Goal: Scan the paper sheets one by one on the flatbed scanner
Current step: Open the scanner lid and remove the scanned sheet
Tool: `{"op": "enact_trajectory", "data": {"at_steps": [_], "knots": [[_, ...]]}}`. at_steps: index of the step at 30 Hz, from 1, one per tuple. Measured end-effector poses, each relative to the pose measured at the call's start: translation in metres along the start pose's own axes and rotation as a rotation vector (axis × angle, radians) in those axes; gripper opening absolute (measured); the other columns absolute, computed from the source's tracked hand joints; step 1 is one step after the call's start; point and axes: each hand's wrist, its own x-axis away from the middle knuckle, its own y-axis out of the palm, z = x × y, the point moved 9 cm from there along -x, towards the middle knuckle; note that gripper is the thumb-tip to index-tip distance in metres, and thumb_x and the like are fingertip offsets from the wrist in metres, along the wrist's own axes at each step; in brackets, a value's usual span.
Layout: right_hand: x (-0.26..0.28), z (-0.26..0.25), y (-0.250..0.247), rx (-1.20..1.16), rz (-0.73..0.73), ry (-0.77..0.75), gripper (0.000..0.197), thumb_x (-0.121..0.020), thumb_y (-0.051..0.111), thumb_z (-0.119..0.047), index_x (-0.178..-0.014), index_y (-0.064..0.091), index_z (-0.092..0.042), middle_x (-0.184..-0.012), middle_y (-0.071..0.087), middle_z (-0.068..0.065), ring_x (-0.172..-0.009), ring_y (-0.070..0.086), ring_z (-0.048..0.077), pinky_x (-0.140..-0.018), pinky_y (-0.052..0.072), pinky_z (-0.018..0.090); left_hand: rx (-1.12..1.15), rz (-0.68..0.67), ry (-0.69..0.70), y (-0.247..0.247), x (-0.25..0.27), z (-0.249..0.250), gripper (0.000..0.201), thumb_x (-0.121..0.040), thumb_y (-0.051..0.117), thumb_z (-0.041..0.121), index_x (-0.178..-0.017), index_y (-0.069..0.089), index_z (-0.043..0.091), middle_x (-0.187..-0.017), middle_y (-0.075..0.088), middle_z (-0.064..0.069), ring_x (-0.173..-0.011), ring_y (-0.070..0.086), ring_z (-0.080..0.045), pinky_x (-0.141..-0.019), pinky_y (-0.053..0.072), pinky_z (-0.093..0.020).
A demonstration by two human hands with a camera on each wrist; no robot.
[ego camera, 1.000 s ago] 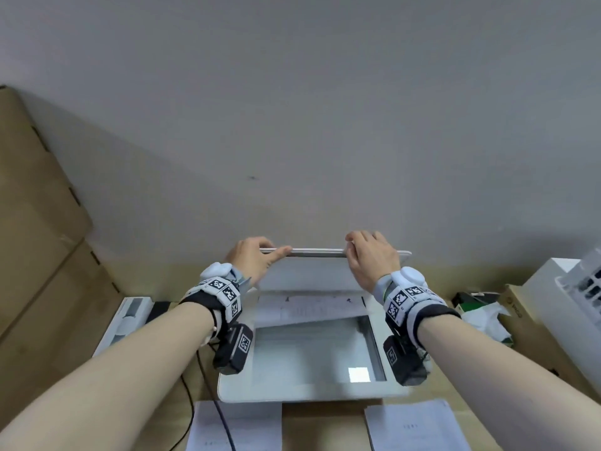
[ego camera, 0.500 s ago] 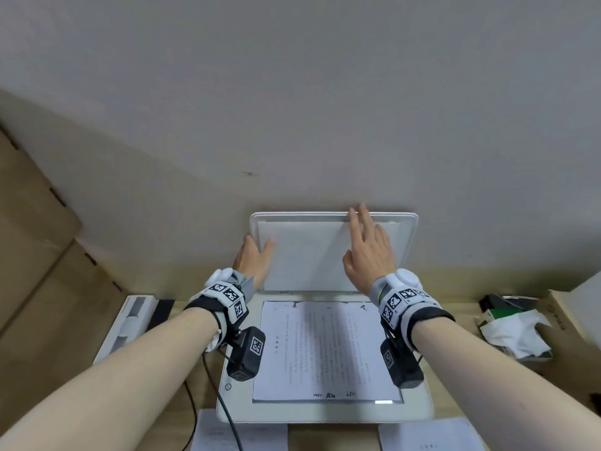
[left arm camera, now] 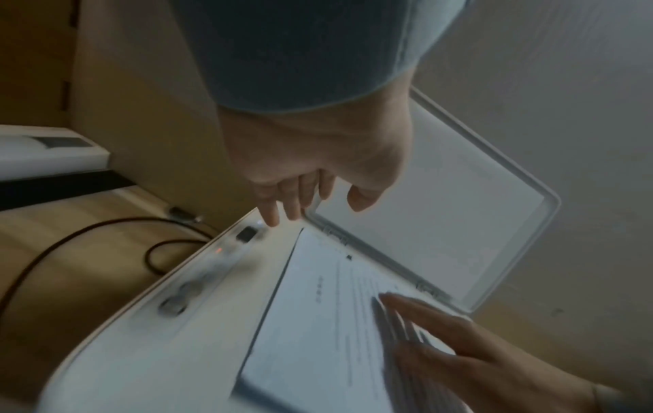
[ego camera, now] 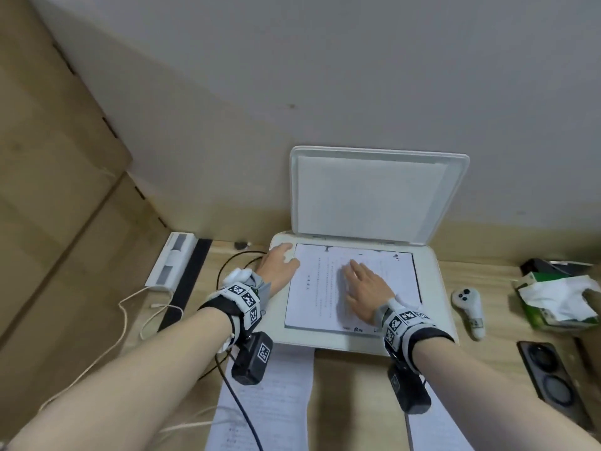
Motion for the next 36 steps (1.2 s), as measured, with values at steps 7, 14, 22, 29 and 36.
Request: {"op": "enact_trajectory", "data": {"at_steps": [7,14,22,29,36], "knots": [[0.023,-0.017,0.030,0.067,0.063,0.059,0.043,-0.097,0.027,-0.044,-0.130,0.040,-0.019,-0.134,0.044,0.006,-0.122,0.042,0.029,-0.090,0.045,0.040,0.110,0.006,-0.101,0.017,0.054,-0.061,0.020,-0.095,0.050,0.014,-0.101,0.067,0.005,-0.092,0.069,-0.011,-0.070,0.061,-0.020,-0.057,0.047,-0.021],[0.073,-0.024,0.037,0.124,0.107,0.098,0.029,-0.101,0.037,-0.037,-0.117,0.053,-0.018,-0.113,0.050,0.006,-0.108,0.045,0.030,-0.083,0.042,0.039,-0.401,-0.462,-0.119,0.063,0.098,-0.085,0.068,-0.100,0.030,0.048,-0.082,0.072,-0.003,-0.066,0.073,-0.011,-0.056,0.069,-0.023,-0.075,0.060,-0.033],[0.123,-0.008,0.039,0.032,0.066,0.140,0.024,-0.094,0.048,-0.026,-0.116,0.054,-0.019,-0.115,0.049,0.003,-0.109,0.046,0.026,-0.087,0.045,0.039,-0.016,-0.289,-0.192,0.077,0.090,-0.115,0.053,-0.091,0.059,0.044,-0.077,0.071,-0.006,-0.065,0.072,-0.013,-0.058,0.070,-0.025,-0.055,0.052,-0.025],[0.159,0.048,0.053,-0.103,-0.076,0.424,0.046,-0.102,0.029,-0.043,-0.067,0.052,-0.022,-0.078,0.062,0.004,-0.071,0.057,0.026,-0.062,0.039,0.033,0.007,-0.223,-0.230,0.079,0.090,-0.114,0.041,-0.084,0.072,0.037,-0.064,0.046,0.012,-0.068,0.052,-0.006,-0.061,0.050,-0.019,-0.060,0.036,-0.029],[0.176,0.074,0.073,-0.535,0.089,0.376,0.040,-0.099,0.043,-0.038,-0.065,0.040,-0.018,-0.064,0.051,0.001,-0.062,0.054,0.026,-0.059,0.041,0.037,0.046,-0.331,-0.231,0.142,0.126,-0.093,0.030,-0.091,0.069,0.028,-0.105,0.070,0.002,-0.098,0.074,-0.014,-0.074,0.070,-0.024,-0.063,0.058,-0.031]]}}
